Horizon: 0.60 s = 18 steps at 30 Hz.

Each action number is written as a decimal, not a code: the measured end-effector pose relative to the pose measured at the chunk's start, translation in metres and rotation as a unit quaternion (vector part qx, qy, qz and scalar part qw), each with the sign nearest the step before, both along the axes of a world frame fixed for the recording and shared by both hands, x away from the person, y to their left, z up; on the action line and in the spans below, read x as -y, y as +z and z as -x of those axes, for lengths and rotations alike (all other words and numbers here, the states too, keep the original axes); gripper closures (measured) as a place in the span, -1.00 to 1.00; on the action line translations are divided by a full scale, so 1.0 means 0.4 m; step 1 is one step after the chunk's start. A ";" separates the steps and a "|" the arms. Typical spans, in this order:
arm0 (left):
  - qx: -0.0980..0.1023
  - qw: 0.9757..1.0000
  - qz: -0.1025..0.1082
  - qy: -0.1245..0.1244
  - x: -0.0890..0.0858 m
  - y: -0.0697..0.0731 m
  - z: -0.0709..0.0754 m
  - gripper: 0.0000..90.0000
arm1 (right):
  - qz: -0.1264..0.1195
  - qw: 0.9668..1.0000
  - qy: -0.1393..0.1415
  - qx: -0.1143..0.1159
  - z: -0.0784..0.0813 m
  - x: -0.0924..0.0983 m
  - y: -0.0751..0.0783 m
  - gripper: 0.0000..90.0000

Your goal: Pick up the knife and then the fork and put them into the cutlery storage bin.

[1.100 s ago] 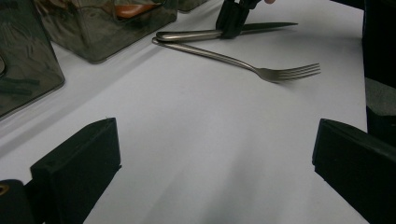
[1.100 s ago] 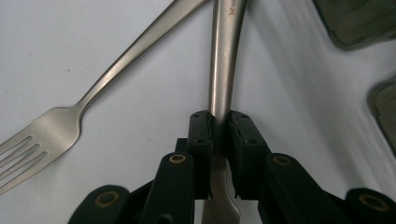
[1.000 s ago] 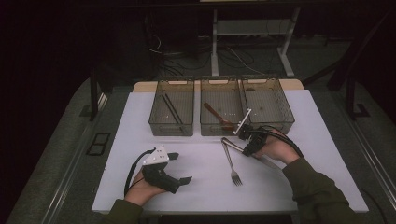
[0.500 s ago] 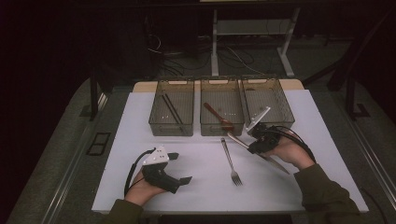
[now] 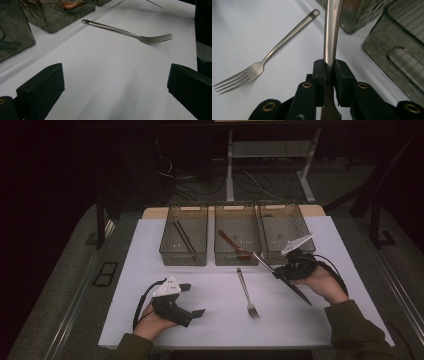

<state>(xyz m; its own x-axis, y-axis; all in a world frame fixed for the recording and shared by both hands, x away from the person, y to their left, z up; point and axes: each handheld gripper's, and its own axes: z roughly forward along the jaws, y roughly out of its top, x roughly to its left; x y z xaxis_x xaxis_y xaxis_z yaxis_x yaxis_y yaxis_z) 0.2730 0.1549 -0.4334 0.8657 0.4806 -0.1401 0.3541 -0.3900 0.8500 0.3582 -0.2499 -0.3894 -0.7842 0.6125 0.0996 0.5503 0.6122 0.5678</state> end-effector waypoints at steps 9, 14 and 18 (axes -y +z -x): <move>-0.002 1.000 0.000 0.001 0.000 -0.002 -0.002 -1.00 | -0.036 0.999 -0.023 0.022 -0.008 0.043 0.043 0.75; -0.003 1.000 0.000 0.001 0.001 -0.003 -0.002 -1.00 | -0.057 0.997 -0.042 0.038 -0.022 0.069 0.080 0.75; -0.002 1.000 0.002 0.002 0.000 -0.002 -0.002 -1.00 | -0.056 0.996 -0.050 0.044 -0.042 0.079 0.105 0.75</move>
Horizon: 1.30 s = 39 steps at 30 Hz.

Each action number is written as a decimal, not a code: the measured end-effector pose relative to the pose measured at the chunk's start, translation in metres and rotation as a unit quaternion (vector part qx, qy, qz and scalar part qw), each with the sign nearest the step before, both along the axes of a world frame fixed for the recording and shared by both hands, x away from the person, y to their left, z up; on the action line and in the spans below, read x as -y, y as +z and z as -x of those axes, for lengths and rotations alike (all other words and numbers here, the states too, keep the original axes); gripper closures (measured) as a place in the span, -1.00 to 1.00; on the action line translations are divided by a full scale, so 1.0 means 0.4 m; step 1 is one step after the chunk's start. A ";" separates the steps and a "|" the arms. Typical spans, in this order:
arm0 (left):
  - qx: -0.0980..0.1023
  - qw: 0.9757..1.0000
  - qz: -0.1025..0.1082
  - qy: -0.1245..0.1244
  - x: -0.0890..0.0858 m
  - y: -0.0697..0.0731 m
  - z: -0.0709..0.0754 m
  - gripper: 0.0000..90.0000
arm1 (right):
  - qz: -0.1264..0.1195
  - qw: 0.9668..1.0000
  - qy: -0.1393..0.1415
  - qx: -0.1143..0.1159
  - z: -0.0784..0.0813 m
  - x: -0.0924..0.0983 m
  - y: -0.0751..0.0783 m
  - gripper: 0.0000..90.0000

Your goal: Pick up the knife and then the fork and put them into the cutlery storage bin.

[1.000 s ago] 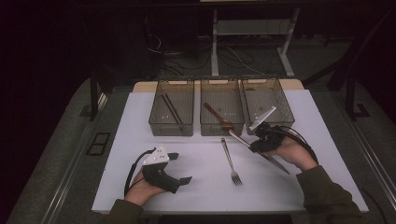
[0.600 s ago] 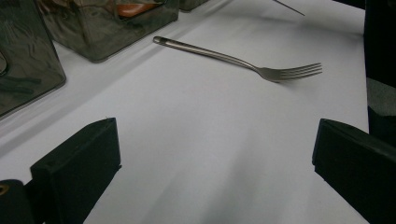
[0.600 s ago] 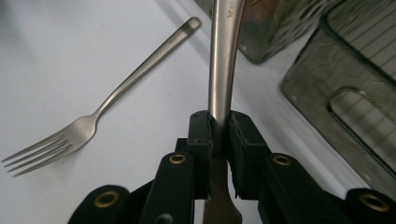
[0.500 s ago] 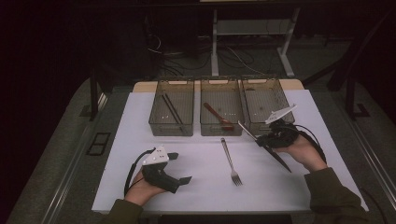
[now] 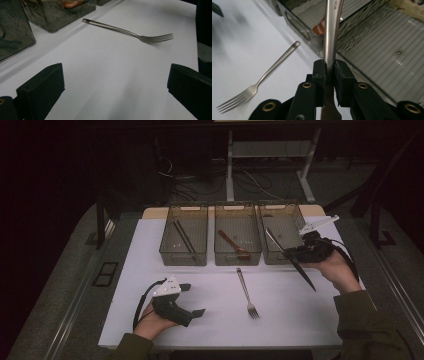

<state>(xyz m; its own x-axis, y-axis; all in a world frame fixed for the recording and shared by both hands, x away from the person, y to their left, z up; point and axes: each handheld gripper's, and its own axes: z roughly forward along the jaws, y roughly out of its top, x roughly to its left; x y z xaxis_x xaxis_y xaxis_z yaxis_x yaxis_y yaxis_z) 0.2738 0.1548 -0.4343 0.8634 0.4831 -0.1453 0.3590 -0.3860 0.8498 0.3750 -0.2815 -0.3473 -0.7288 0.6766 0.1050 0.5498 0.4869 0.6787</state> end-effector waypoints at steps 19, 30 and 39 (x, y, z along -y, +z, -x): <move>0.000 1.000 0.000 -0.001 0.000 0.001 0.001 -1.00 | 0.041 0.998 -0.039 0.023 -0.145 -0.004 0.107 0.75; 0.001 1.000 0.002 -0.001 -0.002 0.003 0.003 -1.00 | 0.048 0.995 -0.072 0.046 -0.243 -0.019 0.126 0.74; -0.001 1.000 0.005 -0.002 -0.003 0.003 0.002 -1.00 | 0.047 0.992 -0.105 0.054 -0.296 0.000 0.072 0.74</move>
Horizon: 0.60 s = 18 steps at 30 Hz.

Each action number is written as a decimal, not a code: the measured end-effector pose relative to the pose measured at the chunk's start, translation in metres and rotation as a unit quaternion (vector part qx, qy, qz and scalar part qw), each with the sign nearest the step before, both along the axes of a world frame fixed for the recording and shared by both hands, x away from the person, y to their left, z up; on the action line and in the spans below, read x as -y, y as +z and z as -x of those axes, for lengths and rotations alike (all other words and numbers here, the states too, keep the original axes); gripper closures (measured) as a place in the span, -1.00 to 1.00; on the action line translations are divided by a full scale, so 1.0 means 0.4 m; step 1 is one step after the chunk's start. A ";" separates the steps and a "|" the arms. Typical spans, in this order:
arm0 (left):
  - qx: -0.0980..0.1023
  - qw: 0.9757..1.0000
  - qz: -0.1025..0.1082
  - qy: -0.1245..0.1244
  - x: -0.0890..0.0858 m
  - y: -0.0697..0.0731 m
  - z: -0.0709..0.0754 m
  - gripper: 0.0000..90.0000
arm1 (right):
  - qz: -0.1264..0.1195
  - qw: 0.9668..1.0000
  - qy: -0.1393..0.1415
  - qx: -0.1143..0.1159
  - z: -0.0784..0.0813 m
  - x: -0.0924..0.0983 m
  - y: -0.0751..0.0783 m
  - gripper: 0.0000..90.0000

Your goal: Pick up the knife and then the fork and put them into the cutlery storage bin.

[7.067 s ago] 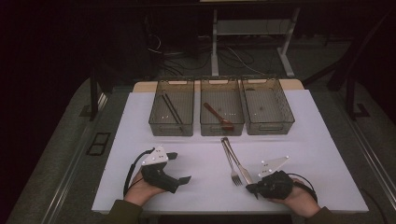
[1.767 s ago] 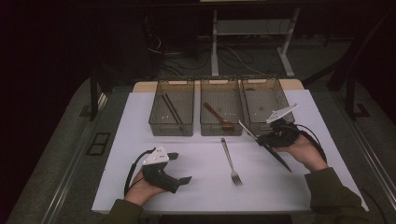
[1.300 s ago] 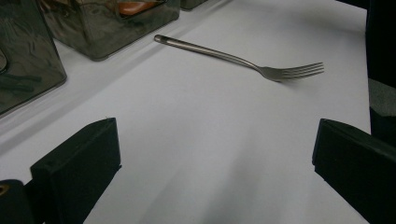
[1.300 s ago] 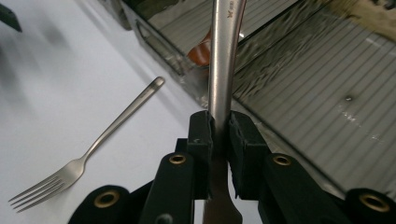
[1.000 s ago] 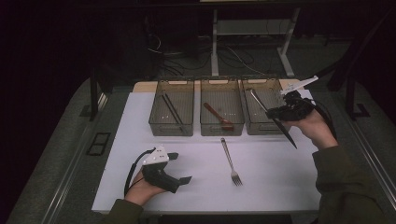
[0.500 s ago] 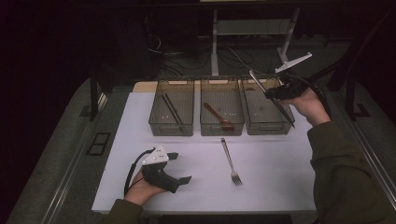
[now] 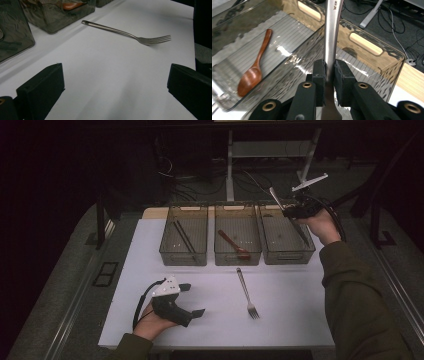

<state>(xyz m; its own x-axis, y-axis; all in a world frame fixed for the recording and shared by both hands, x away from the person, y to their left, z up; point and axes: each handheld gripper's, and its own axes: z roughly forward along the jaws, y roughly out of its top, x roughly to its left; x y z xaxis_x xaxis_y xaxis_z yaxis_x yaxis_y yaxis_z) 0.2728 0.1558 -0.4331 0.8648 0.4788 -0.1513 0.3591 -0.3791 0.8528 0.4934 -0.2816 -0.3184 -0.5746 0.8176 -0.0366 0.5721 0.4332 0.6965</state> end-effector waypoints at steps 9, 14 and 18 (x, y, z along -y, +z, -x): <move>0.000 1.000 0.003 0.000 -0.001 0.000 0.001 -1.00 | -0.004 1.000 -0.009 -0.005 -0.014 0.010 -0.066 0.74; 0.000 1.000 0.002 0.000 0.000 0.000 0.001 -1.00 | 0.002 1.000 -0.012 -0.018 -0.017 0.014 -0.106 0.74; 0.000 1.000 0.003 0.001 0.000 -0.001 0.000 -1.00 | 0.006 0.999 -0.017 -0.026 -0.020 0.018 -0.133 0.74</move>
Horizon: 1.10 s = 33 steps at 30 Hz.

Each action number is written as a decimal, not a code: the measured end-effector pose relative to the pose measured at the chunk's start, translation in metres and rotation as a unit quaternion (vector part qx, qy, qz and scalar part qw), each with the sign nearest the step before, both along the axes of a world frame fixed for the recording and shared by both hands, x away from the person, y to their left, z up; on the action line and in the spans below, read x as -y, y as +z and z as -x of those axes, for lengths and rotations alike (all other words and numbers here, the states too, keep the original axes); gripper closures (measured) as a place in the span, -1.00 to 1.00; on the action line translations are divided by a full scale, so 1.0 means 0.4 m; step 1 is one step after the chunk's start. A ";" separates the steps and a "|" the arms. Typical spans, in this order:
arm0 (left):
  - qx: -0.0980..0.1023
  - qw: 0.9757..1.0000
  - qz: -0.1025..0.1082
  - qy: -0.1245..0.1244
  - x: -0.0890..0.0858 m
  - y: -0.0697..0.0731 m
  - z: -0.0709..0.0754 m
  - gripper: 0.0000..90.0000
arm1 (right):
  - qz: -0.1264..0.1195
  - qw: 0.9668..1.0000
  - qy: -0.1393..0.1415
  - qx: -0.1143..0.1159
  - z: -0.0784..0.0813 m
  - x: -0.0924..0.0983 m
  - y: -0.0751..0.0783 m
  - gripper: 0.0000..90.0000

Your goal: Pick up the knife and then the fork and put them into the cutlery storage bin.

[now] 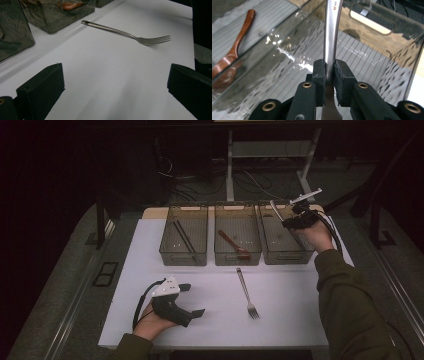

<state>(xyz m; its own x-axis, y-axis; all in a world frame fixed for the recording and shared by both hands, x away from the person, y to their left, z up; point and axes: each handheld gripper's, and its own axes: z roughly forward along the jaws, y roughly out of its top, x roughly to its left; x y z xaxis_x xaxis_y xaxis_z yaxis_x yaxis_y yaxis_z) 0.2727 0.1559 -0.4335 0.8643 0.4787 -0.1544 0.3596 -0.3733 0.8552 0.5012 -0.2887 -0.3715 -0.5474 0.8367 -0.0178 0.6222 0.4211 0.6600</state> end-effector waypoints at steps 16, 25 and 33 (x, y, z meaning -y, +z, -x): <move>0.000 1.000 -0.002 -0.003 0.001 0.001 0.001 -1.00 | -0.015 1.000 -0.021 -0.004 0.000 0.006 -0.019 0.45; 0.000 1.000 -0.003 -0.002 0.003 0.001 0.002 -1.00 | -0.064 0.998 -0.016 0.025 0.062 0.031 0.031 0.06; -0.001 1.000 -0.004 -0.002 0.007 0.000 0.003 -1.00 | -0.089 0.996 0.009 0.029 0.148 0.034 0.059 -0.10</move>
